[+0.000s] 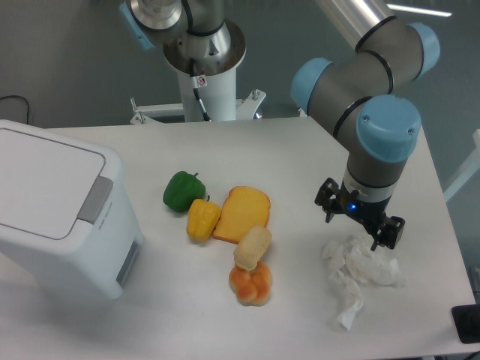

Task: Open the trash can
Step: 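Move the open gripper from above the tissue toward the green pepper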

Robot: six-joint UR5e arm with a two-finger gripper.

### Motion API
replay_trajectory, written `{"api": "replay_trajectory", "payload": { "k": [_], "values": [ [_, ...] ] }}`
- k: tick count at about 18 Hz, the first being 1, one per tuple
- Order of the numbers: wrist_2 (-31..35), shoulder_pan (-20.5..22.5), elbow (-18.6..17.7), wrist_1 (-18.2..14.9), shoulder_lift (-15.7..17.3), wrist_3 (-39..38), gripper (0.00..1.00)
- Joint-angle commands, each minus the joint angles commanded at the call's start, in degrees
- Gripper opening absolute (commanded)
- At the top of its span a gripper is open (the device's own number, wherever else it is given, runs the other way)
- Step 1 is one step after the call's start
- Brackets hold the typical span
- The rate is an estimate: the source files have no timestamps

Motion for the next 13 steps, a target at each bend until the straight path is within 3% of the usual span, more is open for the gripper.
{"api": "replay_trajectory", "payload": {
  "k": [7, 10, 13],
  "values": [
    [0.09, -0.61, -2.8, 0.35, 0.7, -0.35, 1.0],
    [-0.26, -0.7, -6.49, 5.08, 2.1, -0.44, 1.0],
    [-1.14, -0.88, -10.88, 5.62, 4.12, -0.18, 1.0]
  ]
}}
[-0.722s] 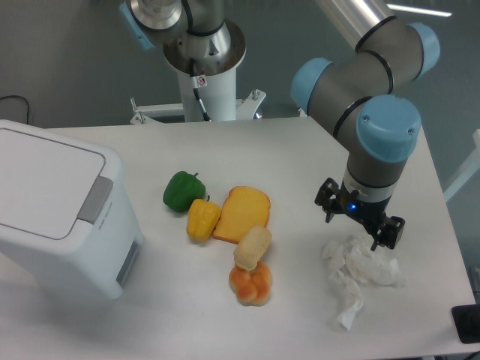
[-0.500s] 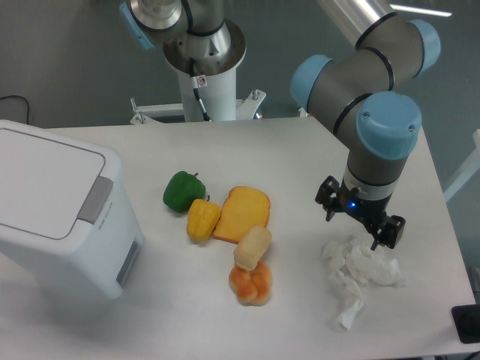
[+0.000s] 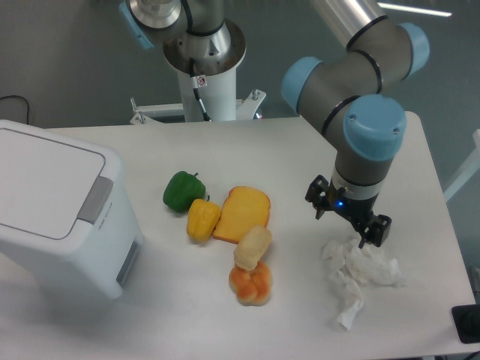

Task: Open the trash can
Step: 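Move the open gripper from above the tissue toward the green pepper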

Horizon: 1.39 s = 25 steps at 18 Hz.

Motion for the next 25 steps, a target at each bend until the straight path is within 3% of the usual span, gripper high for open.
{"api": "replay_trajectory", "payload": {
  "k": [4, 8, 13, 18, 25],
  "values": [
    [-3.52, -0.09, -5.63, 1.06, 3.17, -0.17, 1.0],
    [-6.42, -1.23, -8.02, 0.88, 5.72, -2.36, 1.0],
    [-8.79, -3.07, -6.44, -1.31, 8.36, -11.14, 1.0],
    [-11.16, -8.69, -0.29, -5.44, 8.36, -26.15, 1.0],
    [-19.77, -13.44, 3.32, -5.8, 11.69, -40.5, 1.0]
  ]
}}
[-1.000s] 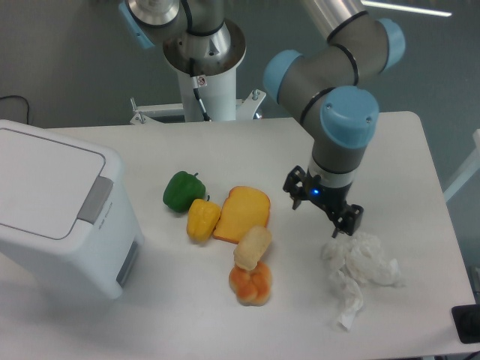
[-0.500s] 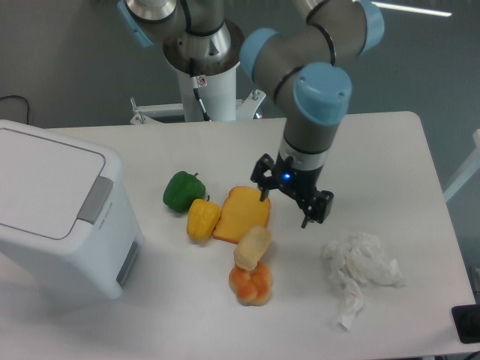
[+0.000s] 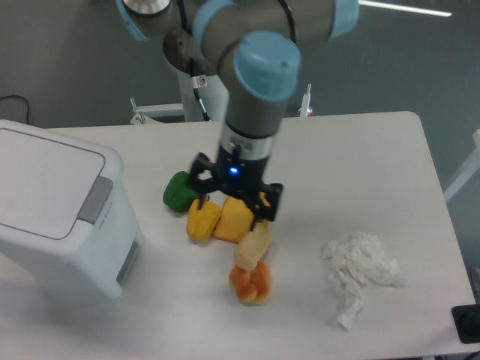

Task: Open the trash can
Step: 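Move the gripper toward the trash can lid edge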

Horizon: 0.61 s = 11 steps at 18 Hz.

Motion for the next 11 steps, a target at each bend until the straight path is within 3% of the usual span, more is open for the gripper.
{"api": "replay_trajectory", "payload": {
  "k": [11],
  "values": [
    [-4.84, -2.47, 0.0, 0.53, 0.18, -10.03, 1.0]
  ]
}}
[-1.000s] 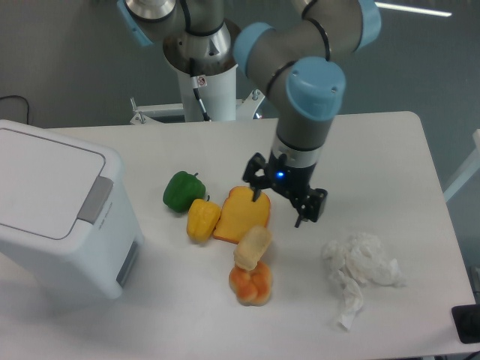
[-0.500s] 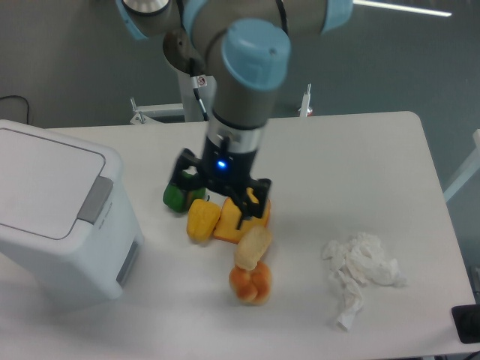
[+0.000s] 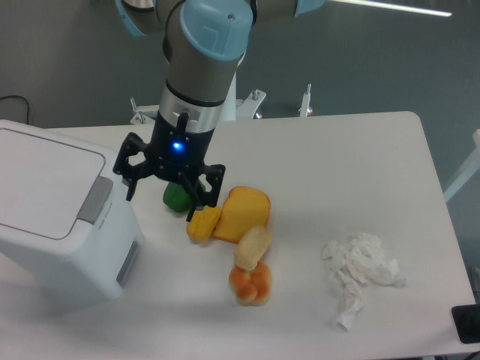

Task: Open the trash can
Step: 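Move the gripper toward the trash can lid edge, then push the gripper against the trash can lid to flip it open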

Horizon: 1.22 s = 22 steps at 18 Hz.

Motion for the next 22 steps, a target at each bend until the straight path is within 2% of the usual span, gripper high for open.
{"api": "replay_trajectory", "payload": {
  "k": [5, 22],
  "values": [
    [-0.01, -1.49, 0.0, 0.18, -0.44, -2.81, 1.0],
    [0.26, -3.34, -0.44, 0.18, -1.67, -3.52, 1.0]
  ]
}}
